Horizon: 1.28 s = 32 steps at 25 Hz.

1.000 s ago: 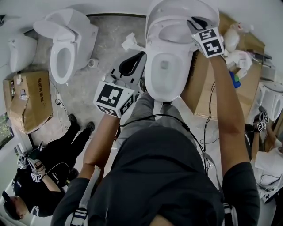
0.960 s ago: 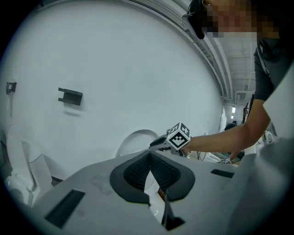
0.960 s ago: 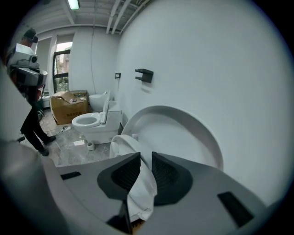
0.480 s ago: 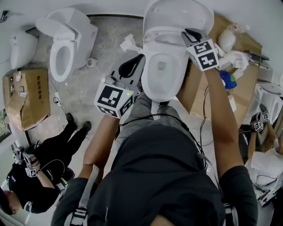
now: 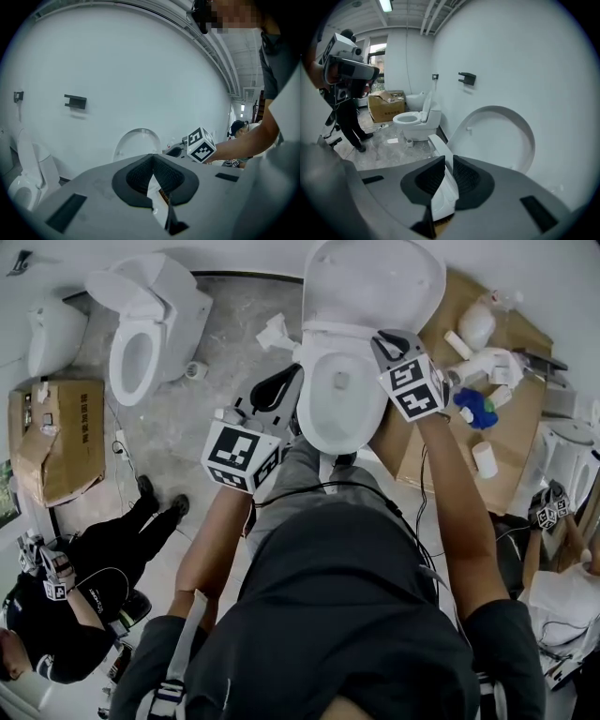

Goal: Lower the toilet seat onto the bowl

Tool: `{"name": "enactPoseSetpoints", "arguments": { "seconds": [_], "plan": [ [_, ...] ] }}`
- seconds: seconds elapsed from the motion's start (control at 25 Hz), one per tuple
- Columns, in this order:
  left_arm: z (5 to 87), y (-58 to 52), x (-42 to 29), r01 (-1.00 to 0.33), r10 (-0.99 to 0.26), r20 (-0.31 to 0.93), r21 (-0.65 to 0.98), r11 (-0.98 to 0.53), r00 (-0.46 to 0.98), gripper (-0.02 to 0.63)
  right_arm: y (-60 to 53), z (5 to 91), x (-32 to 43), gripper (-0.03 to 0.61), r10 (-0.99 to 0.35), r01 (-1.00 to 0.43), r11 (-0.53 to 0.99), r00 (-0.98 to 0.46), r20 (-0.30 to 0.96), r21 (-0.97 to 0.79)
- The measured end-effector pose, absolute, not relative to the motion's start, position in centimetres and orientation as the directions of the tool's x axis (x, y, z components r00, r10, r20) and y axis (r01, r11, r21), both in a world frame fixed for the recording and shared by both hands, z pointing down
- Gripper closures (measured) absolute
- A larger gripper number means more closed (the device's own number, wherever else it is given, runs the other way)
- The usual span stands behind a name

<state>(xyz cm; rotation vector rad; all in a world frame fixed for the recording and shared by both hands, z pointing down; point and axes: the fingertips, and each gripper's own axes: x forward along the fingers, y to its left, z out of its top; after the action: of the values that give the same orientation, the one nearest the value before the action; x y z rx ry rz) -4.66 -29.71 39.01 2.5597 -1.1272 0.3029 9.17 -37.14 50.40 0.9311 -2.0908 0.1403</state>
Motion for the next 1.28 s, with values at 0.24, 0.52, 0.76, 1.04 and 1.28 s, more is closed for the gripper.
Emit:
{"name": "enactPoseSetpoints", "arguments": {
  "seconds": [0.24,0.52,0.76,1.04,1.28],
  "plan": [
    [38.9,-25.9,-4.4,-0.772,-0.702,0.327,0.193,-0.605,0.632,0.609,-33.1,51.6,8.6,0.525,-0.554,-0.613,0.752,-0.389,0.736,0.242],
    [39.5,-21.2,-4.6,-0.808,-0.732,0.347,0.184,-0.56,0.586,0.609,-28.8,53.2,8.1,0.529,-0.535,-0.571,0.782,-0.406,0.741,0.251],
    [40.0,-18.9,-4.3,-0.814,-0.728,0.374,0.165,-0.557,0.574,0.609,-25.2,54.9,7.4,0.538,-0.512,-0.562,0.796,-0.43,0.743,0.224],
    [40.8,-18.8,-4.6,-0.78,-0.68,0.396,0.196,-0.594,0.617,0.609,-23.4,55.8,7.1,0.556,-0.554,-0.618,0.749,-0.389,0.736,0.237],
    [42.2,-18.1,-5.1,-0.728,-0.613,0.416,0.217,-0.65,0.672,0.609,-21.9,56.9,6.8,0.557,-0.564,-0.639,0.728,-0.355,0.745,0.247]
  ]
}}
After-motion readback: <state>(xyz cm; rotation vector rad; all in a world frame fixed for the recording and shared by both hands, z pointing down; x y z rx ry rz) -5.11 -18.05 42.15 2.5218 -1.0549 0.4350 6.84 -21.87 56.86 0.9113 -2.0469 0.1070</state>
